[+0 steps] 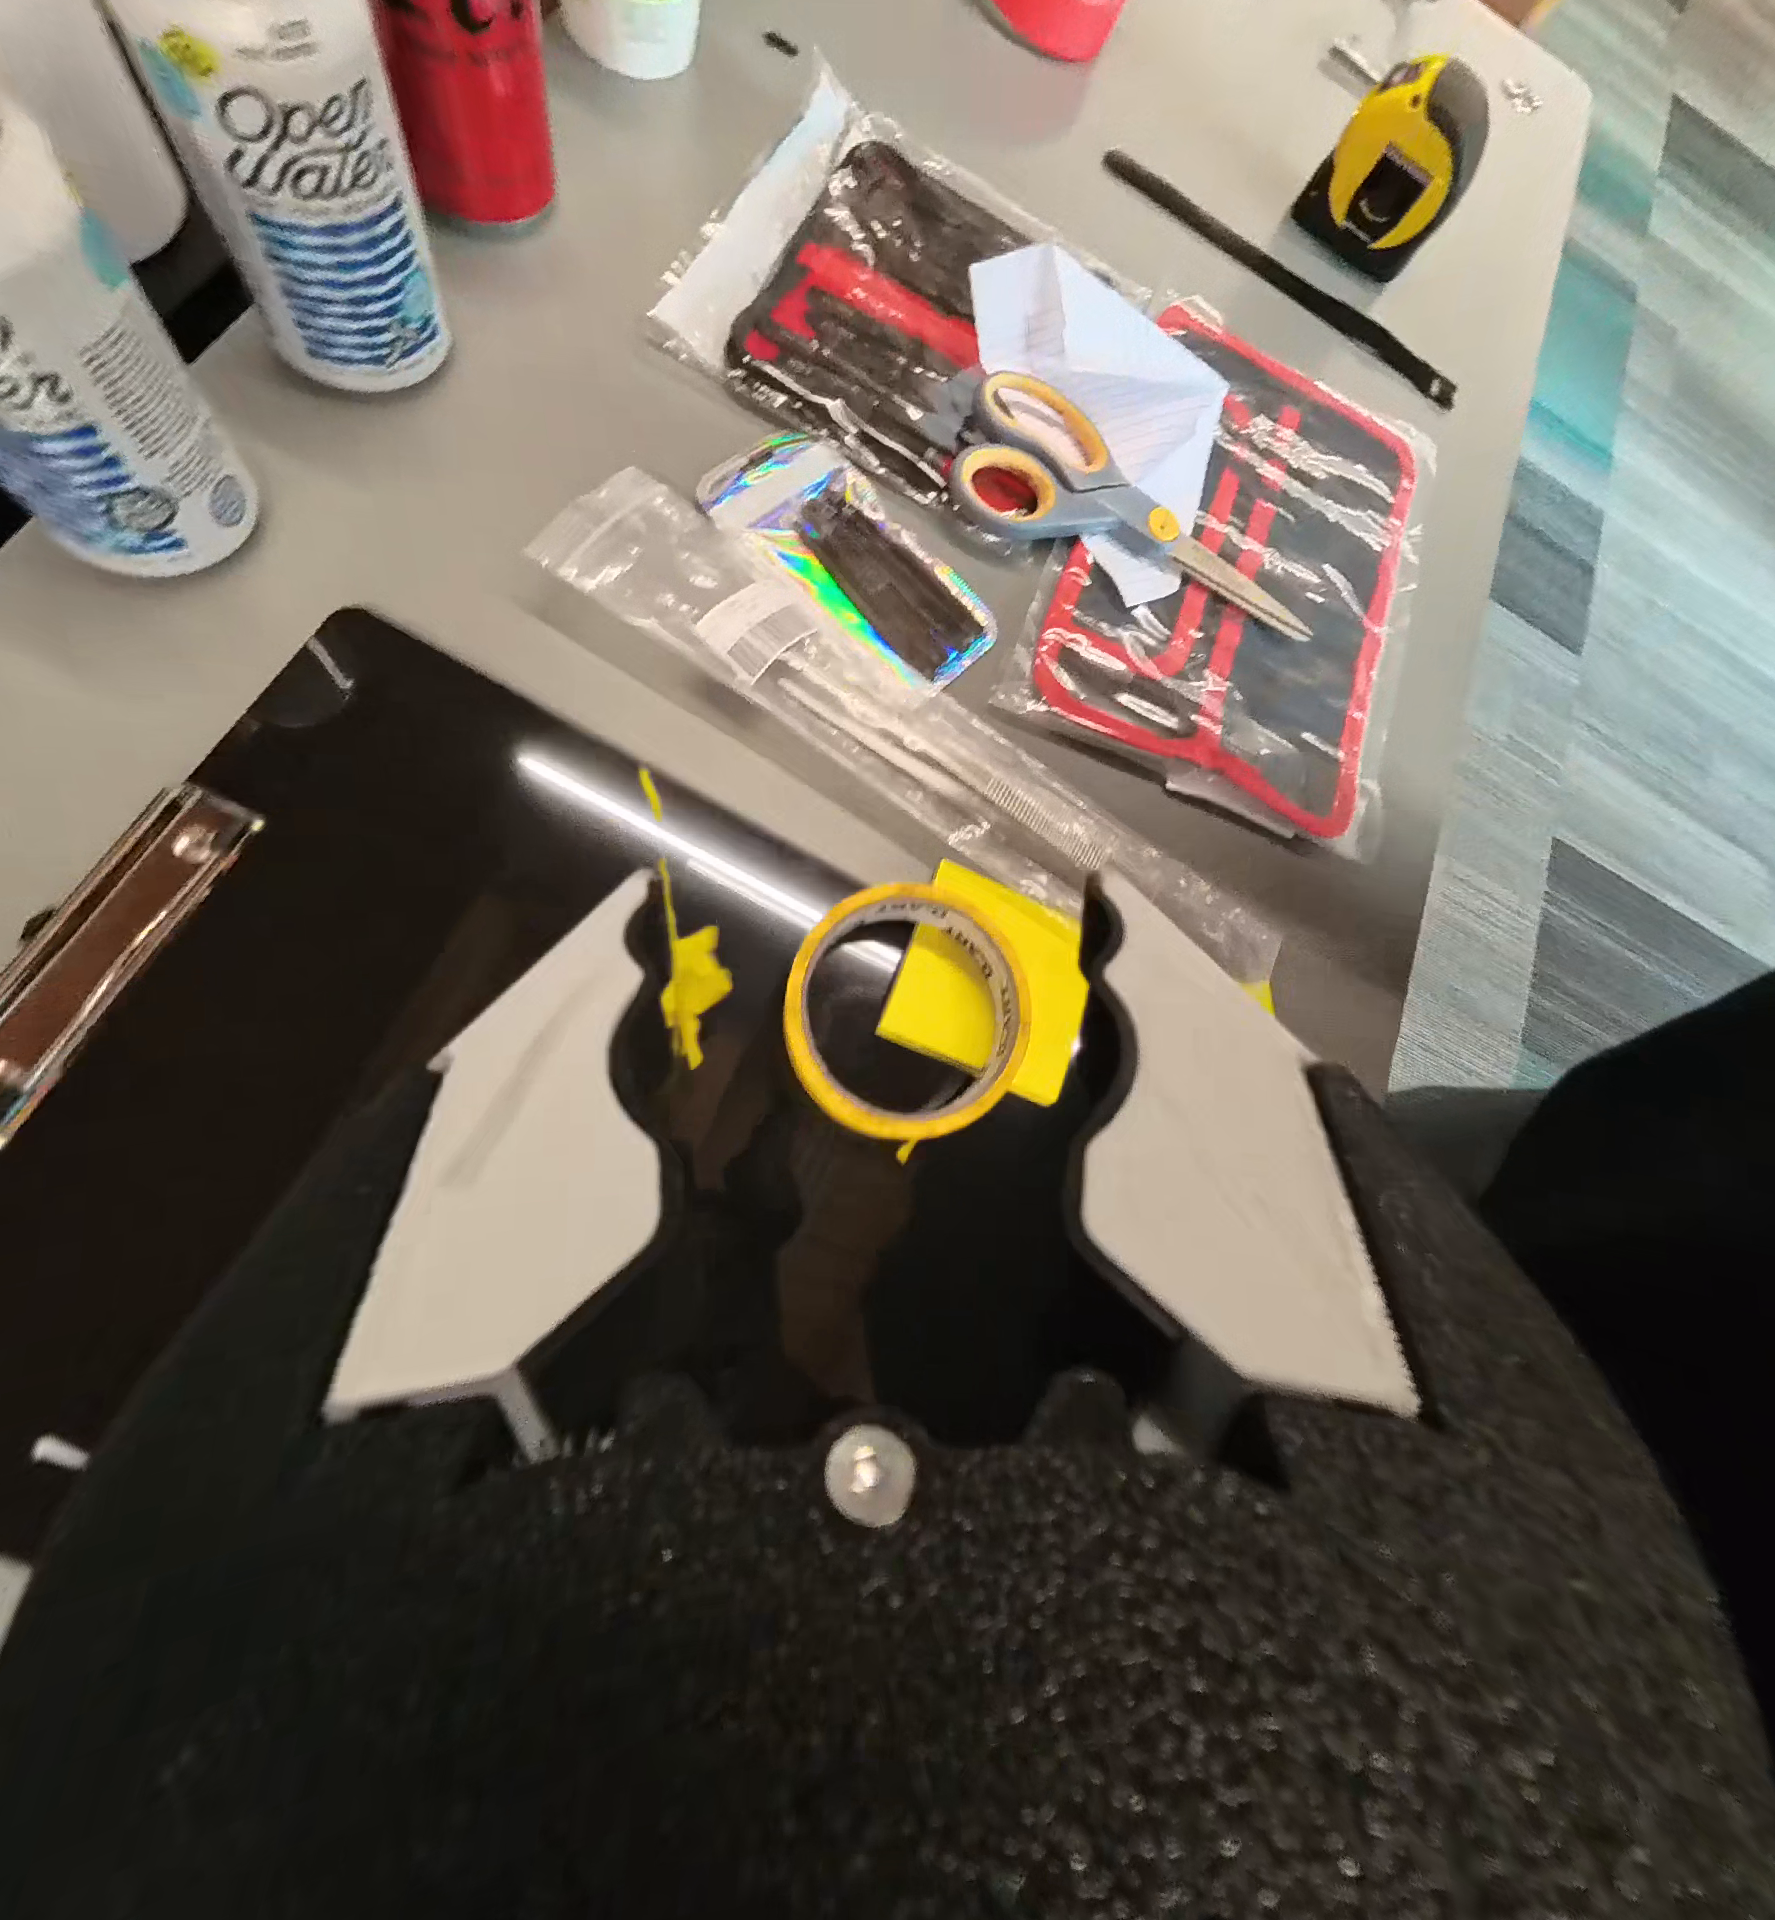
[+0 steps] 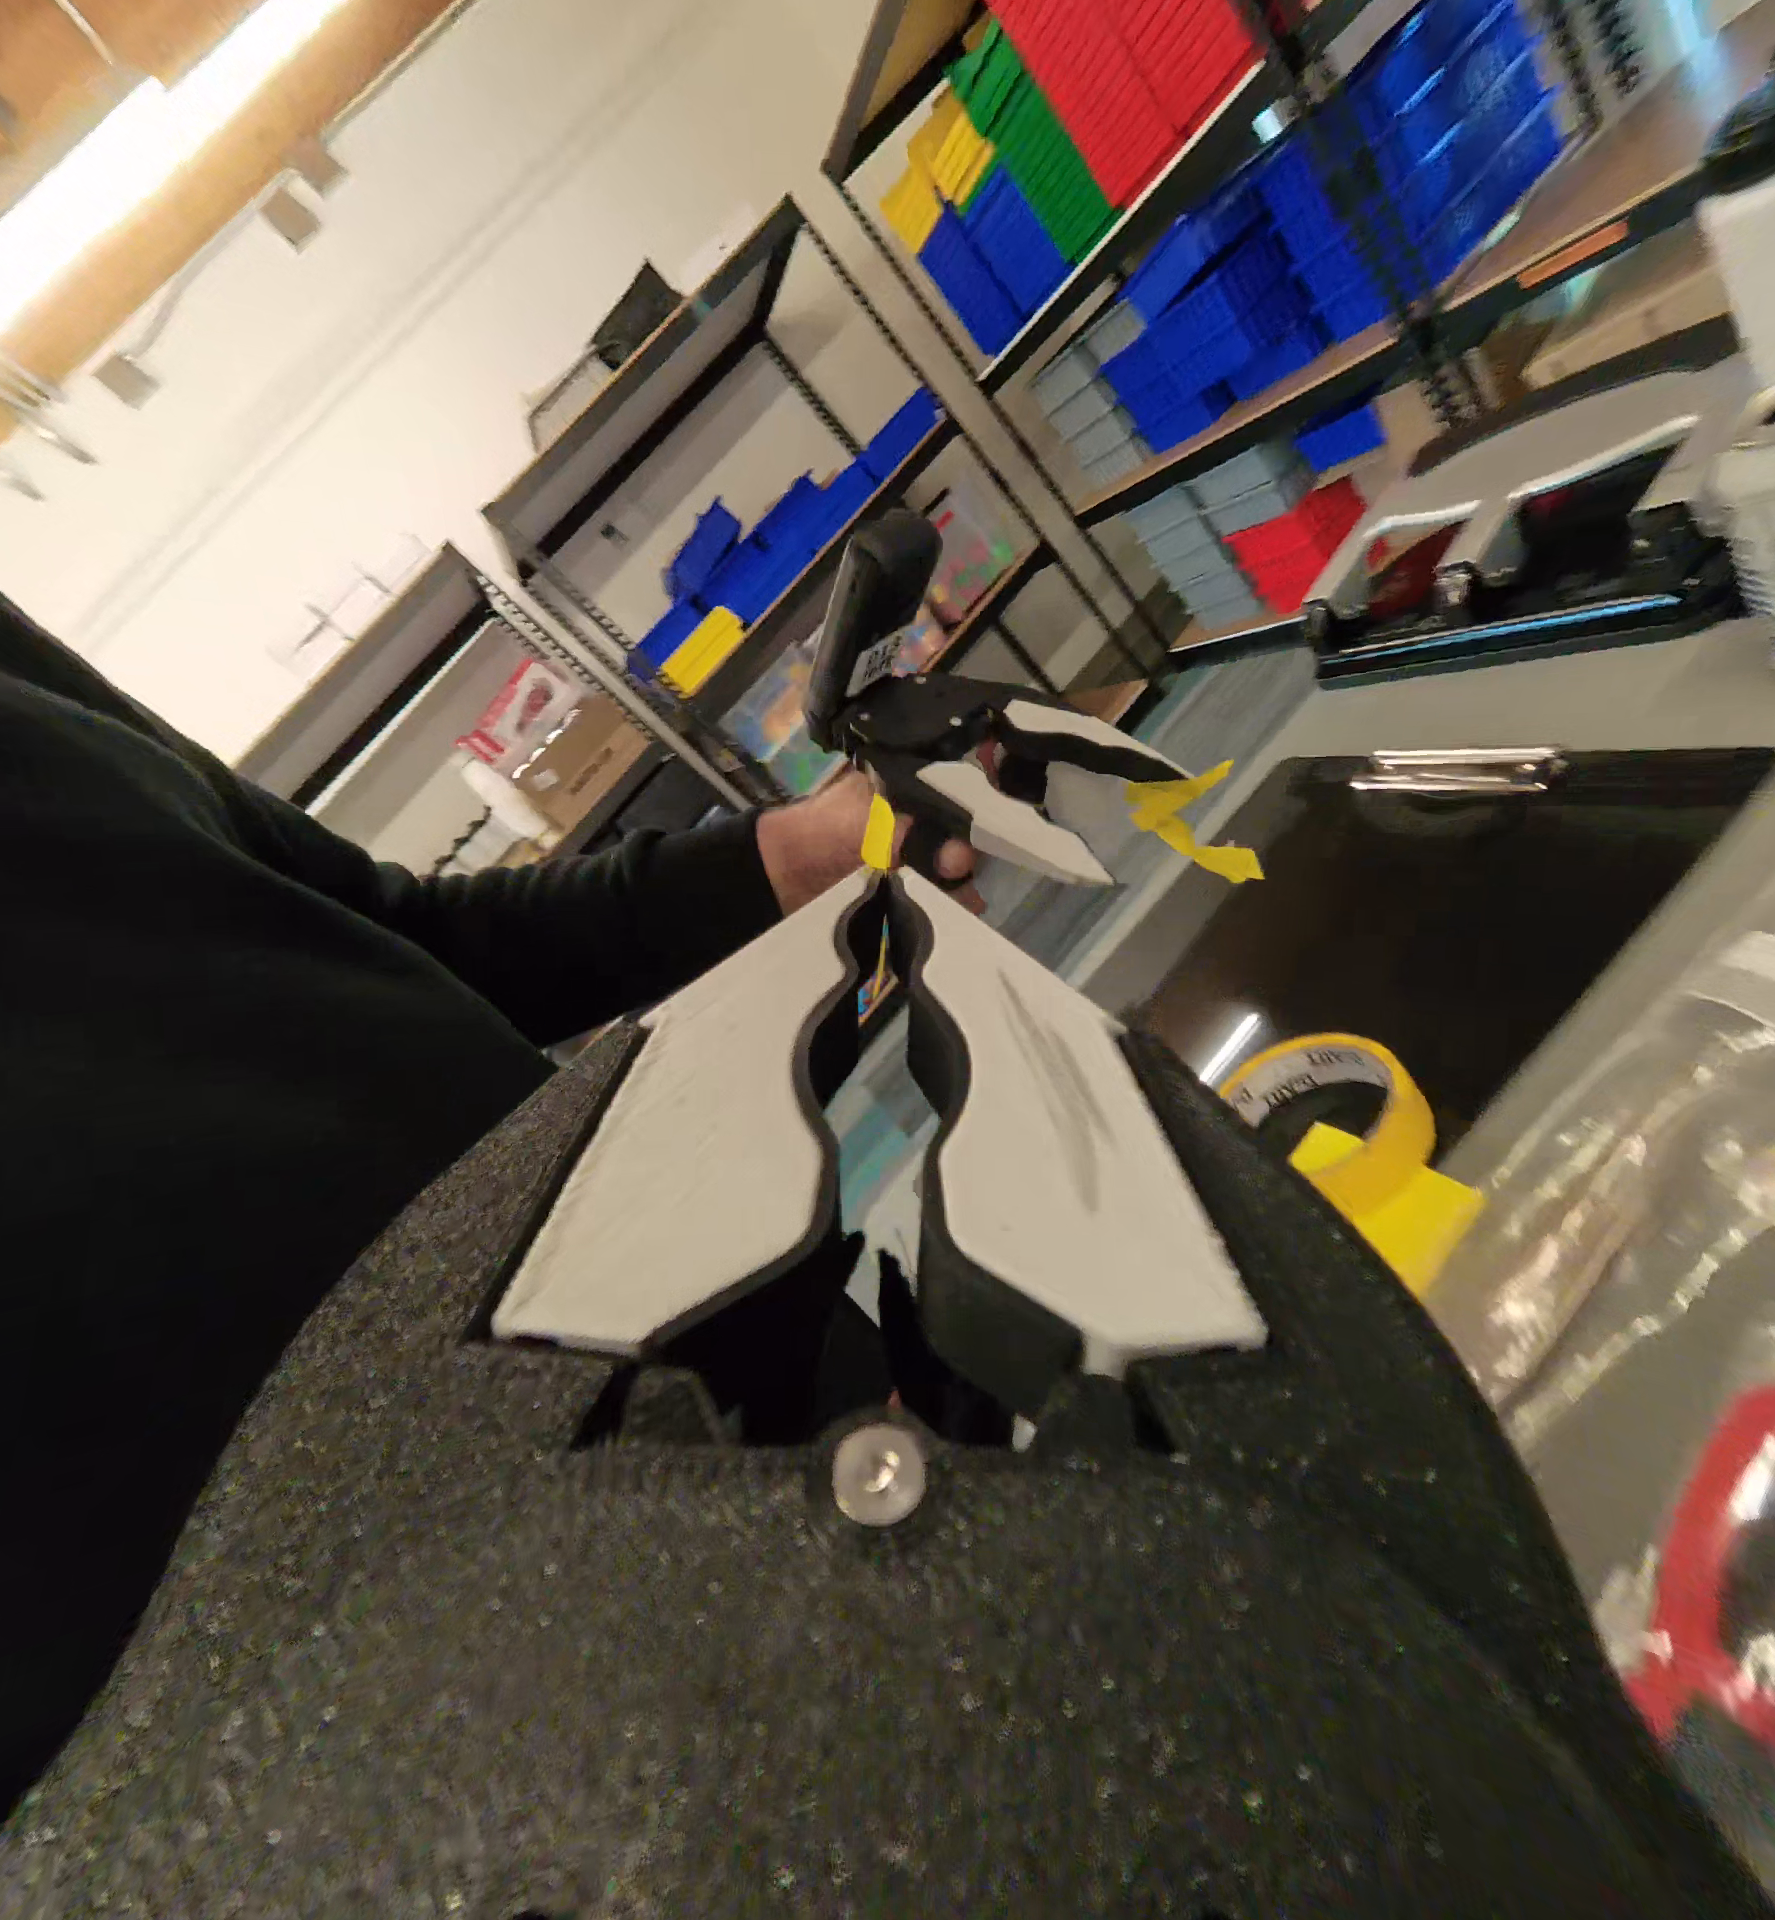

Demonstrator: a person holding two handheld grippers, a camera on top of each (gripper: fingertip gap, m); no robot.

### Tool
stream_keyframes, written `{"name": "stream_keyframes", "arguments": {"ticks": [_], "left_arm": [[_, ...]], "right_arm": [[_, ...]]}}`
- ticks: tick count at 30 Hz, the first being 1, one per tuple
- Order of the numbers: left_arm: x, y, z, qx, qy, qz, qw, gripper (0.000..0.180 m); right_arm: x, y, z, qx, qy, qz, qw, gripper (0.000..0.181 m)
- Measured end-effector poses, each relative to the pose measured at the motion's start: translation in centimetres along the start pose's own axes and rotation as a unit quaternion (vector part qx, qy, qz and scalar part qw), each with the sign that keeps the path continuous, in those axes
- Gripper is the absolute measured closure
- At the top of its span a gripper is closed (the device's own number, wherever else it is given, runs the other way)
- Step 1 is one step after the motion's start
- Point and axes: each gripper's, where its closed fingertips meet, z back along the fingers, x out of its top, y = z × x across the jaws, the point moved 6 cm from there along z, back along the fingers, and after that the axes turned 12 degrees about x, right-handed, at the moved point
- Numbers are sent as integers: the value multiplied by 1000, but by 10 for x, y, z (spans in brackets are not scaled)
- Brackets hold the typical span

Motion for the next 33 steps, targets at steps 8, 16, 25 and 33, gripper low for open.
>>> {"name": "stream_keyframes", "arguments": {"ticks": [8, 16, 25, 33], "left_arm": [[37, -53, -66, -89, 20, -89, 992, 99], [79, -93, -125, -170, -8, -62, 983, 116], [105, -127, -150, -337, -51, 169, 925, 102], [126, -158, -153, -310, -113, 270, 905, 81]], "right_arm": [[-27, 18, 80, -141, -54, -5, 989, 181], [-16, 20, 137, -239, -83, 47, 966, 181], [5, -70, 137, -124, -59, 19, 990, 181], [64, -96, 146, 107, -140, -31, 984, 181]]}}
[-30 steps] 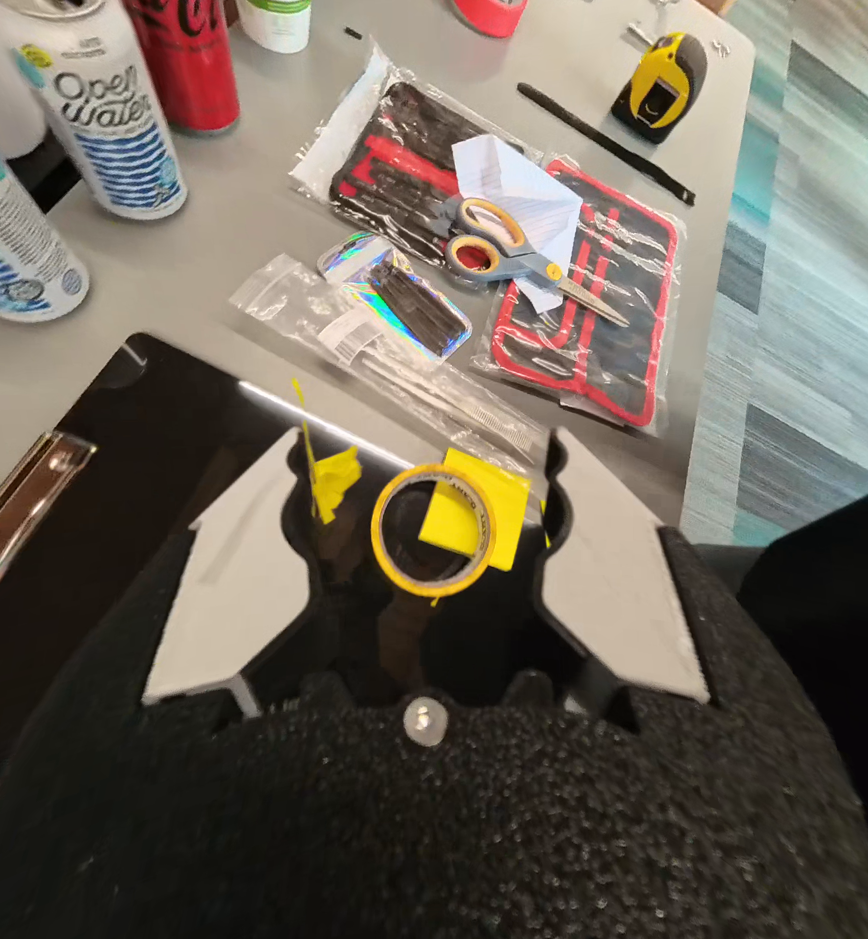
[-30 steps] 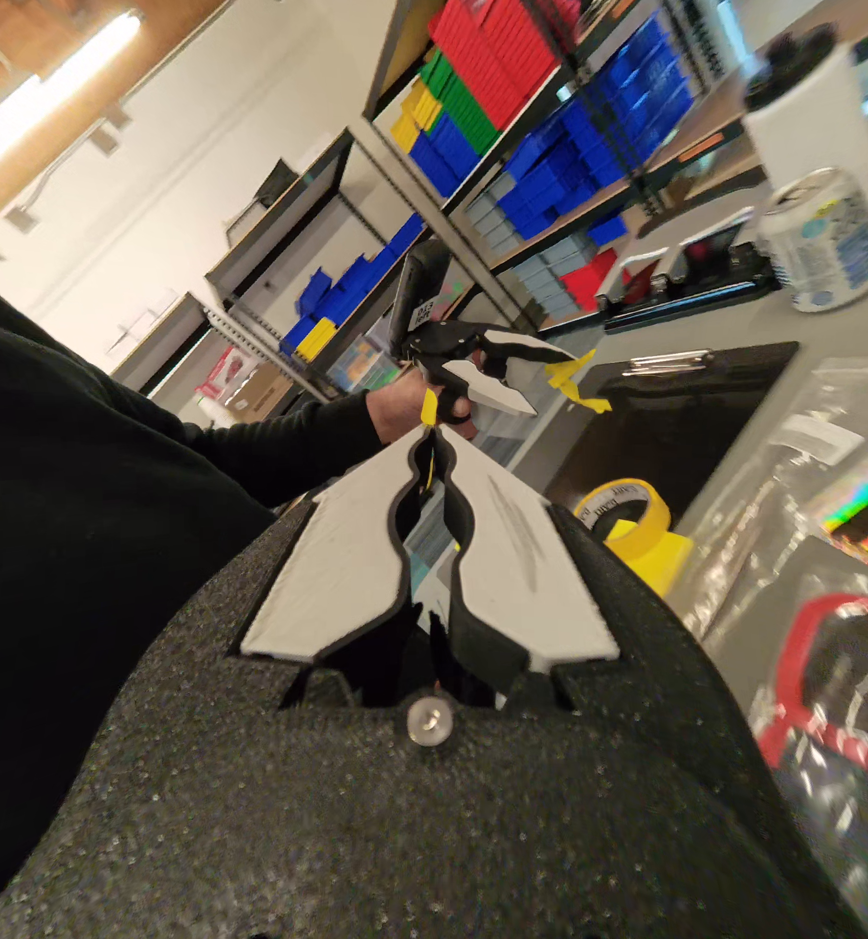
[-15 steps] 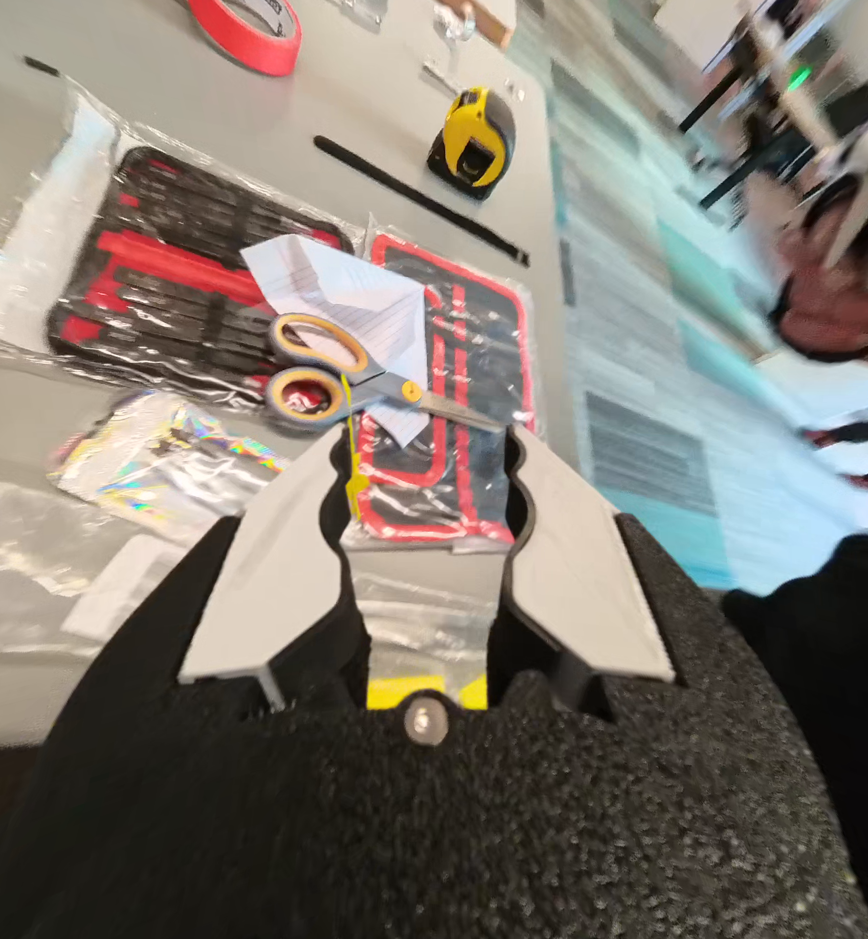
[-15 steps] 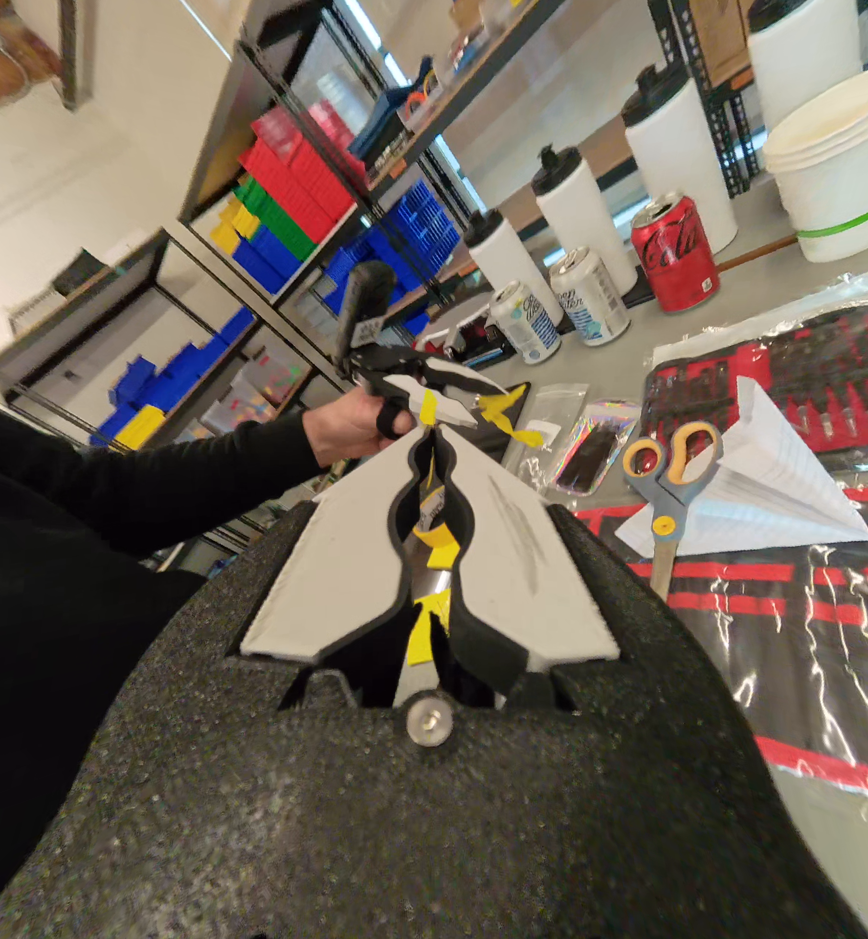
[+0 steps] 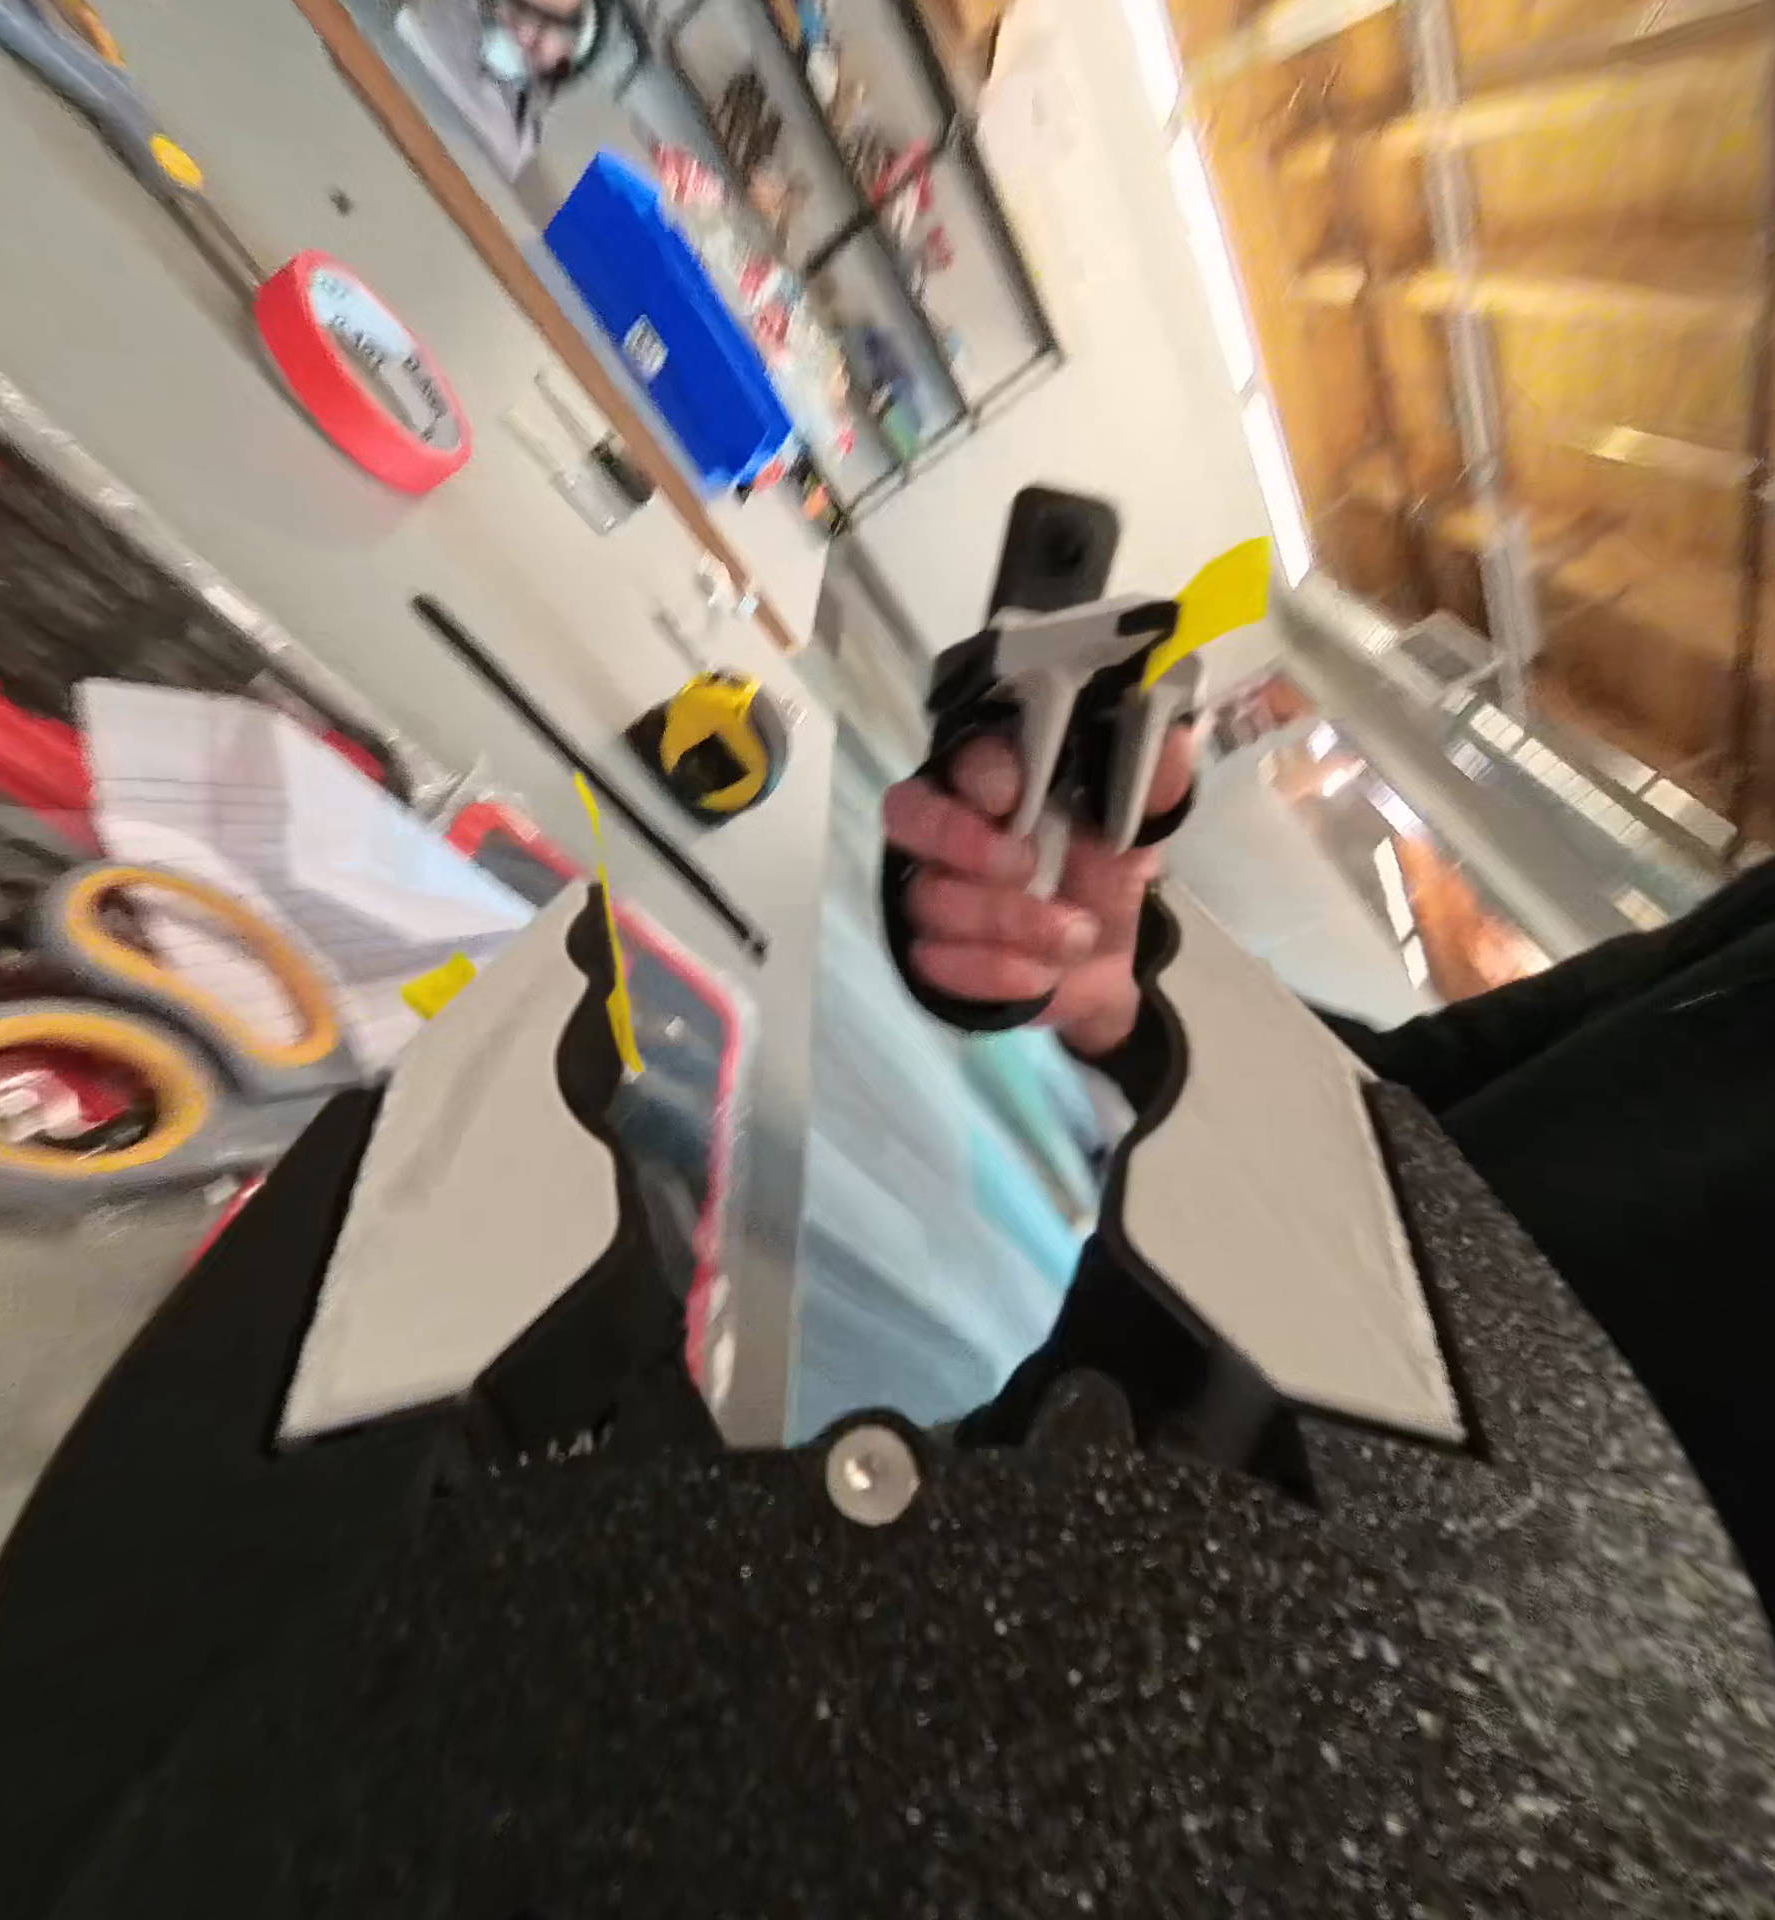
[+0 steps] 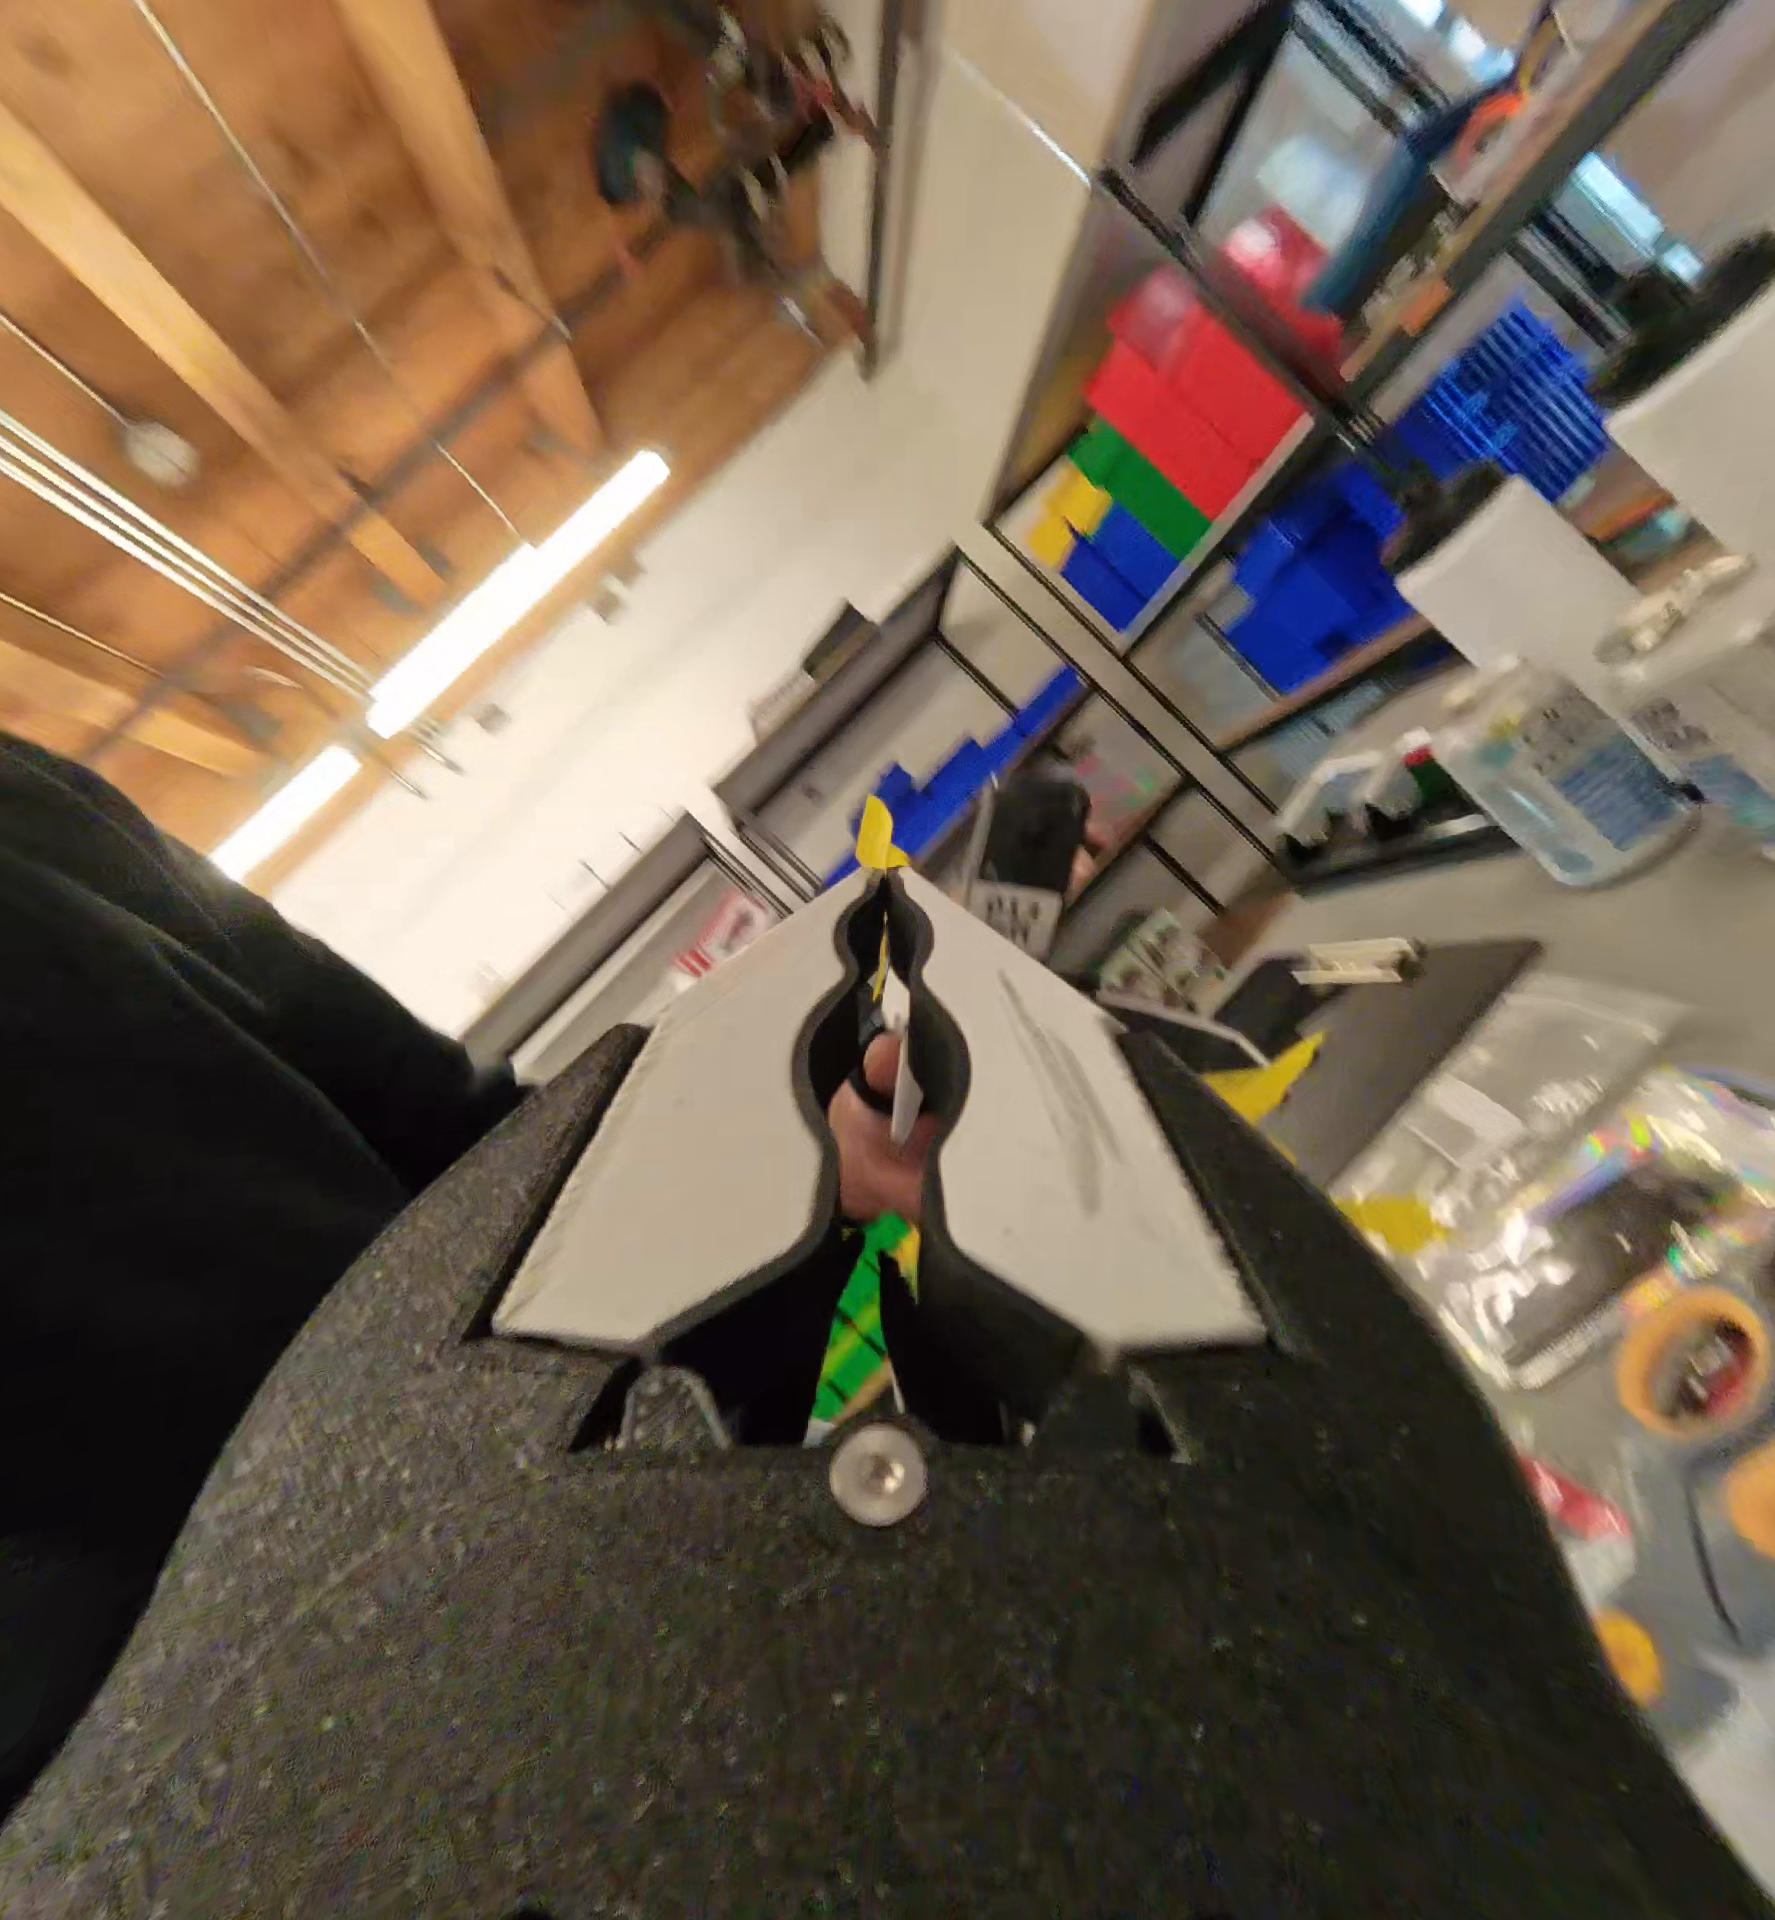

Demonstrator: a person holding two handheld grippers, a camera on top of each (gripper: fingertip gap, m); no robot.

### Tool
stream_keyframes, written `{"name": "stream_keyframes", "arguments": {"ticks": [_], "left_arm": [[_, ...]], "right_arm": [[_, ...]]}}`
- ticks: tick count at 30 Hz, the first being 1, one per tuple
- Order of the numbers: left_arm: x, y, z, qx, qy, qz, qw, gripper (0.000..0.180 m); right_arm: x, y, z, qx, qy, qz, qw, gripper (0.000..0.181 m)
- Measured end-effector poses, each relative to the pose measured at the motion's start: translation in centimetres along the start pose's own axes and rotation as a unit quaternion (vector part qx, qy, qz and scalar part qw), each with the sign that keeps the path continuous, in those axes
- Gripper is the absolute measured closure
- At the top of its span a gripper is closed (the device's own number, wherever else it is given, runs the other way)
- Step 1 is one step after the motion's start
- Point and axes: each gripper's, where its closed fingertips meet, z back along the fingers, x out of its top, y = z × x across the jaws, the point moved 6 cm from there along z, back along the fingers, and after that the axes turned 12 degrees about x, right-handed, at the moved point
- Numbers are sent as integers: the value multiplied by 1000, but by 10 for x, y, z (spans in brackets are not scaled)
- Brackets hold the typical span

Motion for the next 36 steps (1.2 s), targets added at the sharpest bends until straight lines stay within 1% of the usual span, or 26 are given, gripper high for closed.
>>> {"name": "stream_keyframes", "arguments": {"ticks": [1, 3, 5, 7, 9, 12, 15, 19, 22, 26, 30, 32, 36], "left_arm": [[4, -10, -4, -16, -29, 21, 999, 76], [13, -32, -8, -70, -87, 63, 992, 75], [20, -46, -11, -83, -131, 70, 985, 75], [26, -57, -11, -98, -160, 75, 979, 74], [29, -61, -10, -89, -173, 67, 979, 77], [29, -58, -11, -103, -183, 87, 974, 77], [36, -64, -15, -139, -208, 114, 961, 72], [29, -77, -37, -147, -176, 109, 967, 69], [23, -78, -47, -145, -165, 121, 968, 67], [17, -79, -60, -112, -148, 94, 978, 67], [5, -83, -82, -51, -102, 18, 993, 64], [1, -86, -90, -27, -85, -22, 996, 64], [-3, -91, -99, 1, -60, -77, 995, 66]], "right_arm": [[6, -1, -2, 13, -17, 2, 1000, 181], [14, -5, -8, 40, -49, -26, 998, 181], [18, -5, -10, 60, -79, -38, 994, 181], [17, -2, -13, 88, -79, -57, 991, 181], [16, 4, -9, 93, -68, -51, 992, 181], [18, 6, 4, 93, -71, -48, 992, 181], [24, 12, 3, 129, -110, -33, 985, 181], [28, 23, -14, 166, -110, 2, 980, 181], [39, 28, -14, 139, -118, 58, 982, 181], [50, 28, -9, 120, -128, 65, 982, 181], [57, 17, -2, 69, -147, 62, 985, 181], [58, 9, 1, 42, -152, 42, 987, 181], [60, 6, 6, 32, -158, 46, 986, 181]]}}
